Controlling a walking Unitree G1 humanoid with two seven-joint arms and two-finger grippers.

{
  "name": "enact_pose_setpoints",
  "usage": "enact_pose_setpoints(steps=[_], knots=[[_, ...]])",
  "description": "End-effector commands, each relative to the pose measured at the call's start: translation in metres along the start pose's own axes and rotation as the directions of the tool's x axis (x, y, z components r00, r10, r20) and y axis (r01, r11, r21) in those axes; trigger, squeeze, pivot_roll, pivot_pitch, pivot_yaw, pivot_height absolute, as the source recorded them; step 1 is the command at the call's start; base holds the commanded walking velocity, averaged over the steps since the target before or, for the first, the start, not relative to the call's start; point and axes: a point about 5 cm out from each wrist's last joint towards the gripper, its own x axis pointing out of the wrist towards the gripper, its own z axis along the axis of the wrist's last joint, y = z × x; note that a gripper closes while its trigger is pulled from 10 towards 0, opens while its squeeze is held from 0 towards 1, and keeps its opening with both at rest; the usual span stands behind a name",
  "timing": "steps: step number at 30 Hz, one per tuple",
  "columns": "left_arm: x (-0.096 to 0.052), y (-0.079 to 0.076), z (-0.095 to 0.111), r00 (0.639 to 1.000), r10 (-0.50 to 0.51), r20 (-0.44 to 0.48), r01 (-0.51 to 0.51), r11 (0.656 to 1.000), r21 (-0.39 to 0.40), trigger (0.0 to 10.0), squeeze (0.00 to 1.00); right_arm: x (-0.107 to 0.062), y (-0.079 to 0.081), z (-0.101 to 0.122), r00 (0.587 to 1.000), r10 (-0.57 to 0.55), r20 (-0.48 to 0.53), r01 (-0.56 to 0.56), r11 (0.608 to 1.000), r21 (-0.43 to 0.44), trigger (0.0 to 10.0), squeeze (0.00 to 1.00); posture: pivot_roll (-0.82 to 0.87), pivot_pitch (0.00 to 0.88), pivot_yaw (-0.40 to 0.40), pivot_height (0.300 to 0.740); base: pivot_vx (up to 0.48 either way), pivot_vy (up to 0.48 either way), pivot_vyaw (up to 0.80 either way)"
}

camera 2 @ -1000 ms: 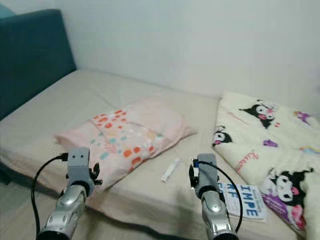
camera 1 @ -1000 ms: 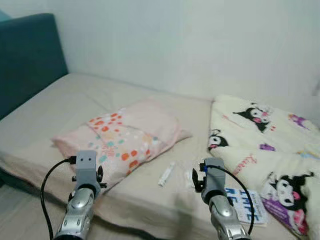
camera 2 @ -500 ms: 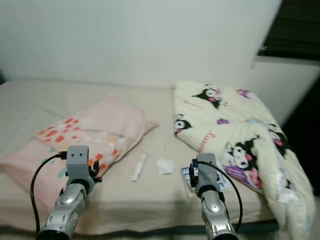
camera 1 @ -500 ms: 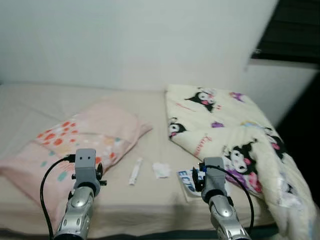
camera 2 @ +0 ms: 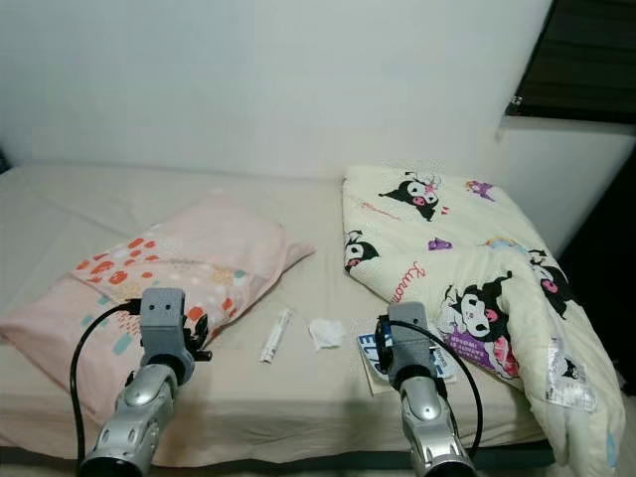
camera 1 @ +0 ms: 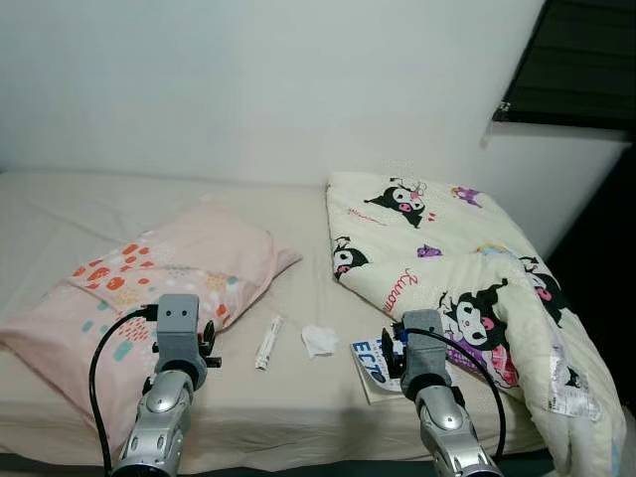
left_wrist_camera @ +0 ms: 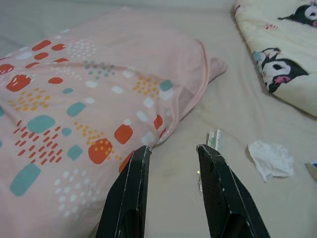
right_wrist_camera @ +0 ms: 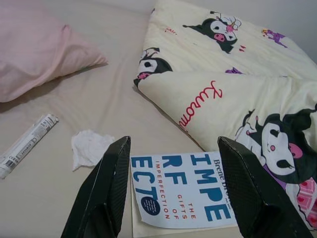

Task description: Clean up the room

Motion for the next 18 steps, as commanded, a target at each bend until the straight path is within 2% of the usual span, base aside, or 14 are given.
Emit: enact_pose_setpoints(steps=[1, 16, 18], knots=[[-0.0015, -0.0045, 0.0002, 1.0, -0.016, 0.01, 0.016, 1.0, -0.014, 10.0, 0.0, -0.0013, -0.0025, -0.0015, 1.0, -0.008, 0.002, 0.008, 1.0, 0.012, 10.0, 0.0, 0.01, 0.0, -0.074, 0.74, 0.341, 0.0, 0.0], [-0.0044, -0.0056, -0.0022, 1.0, -0.03, 0.009, 0.03, 1.0, -0.01, 10.0, 0.0, -0.0022, -0.0021, -0.0024, 1.0, -0.007, 0.003, 0.007, 1.0, 0.015, 10.0, 0.0, 0.01, 0.0, -0.076, 0.74, 0.336, 0.0, 0.0], [-0.004, -0.0054, -0.0025, 1.0, -0.031, 0.005, 0.031, 0.999, -0.007, 10.0, 0.0, -0.0023, -0.0021, -0.0026, 1.0, -0.009, 0.001, 0.009, 1.0, 0.014, 10.0, 0.0, 0.01, 0.0, -0.076, 0.74, 0.0, 0.0, 0.0]])
